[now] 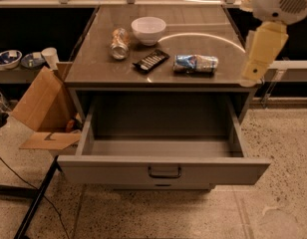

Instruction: Place redbull can into top drawer

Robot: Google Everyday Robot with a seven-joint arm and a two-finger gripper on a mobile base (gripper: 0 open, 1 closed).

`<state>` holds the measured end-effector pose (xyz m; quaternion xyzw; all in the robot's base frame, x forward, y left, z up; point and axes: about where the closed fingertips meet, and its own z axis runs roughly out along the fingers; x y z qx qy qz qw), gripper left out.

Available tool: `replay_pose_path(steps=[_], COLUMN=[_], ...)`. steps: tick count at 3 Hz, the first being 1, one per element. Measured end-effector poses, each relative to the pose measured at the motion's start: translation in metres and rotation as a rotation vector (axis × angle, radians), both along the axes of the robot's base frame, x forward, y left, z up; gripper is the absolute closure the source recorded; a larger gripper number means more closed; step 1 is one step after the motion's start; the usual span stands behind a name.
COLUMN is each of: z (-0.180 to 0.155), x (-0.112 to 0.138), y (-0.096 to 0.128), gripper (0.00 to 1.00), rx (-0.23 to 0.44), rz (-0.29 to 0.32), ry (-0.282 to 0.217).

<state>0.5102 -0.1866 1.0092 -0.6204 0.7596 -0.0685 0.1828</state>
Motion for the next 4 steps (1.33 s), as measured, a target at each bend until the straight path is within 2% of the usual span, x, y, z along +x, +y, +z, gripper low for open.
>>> replay_pose_path(steps=[1,2,3,4], z=[-0.001,-0.012,-0.025,-0.048], x=[0.04,0.071,0.092,0.106], y=[0.004,-0.001,-0.005,-0.007], gripper=[0.0,0.0,0.0,0.0], rx=[-0.048,-0.023,0.037,0.145], rz=[-0.019,-0.066,-0.118,-0.215], ry=[-0.02,-0.036,-0.053,-0.077])
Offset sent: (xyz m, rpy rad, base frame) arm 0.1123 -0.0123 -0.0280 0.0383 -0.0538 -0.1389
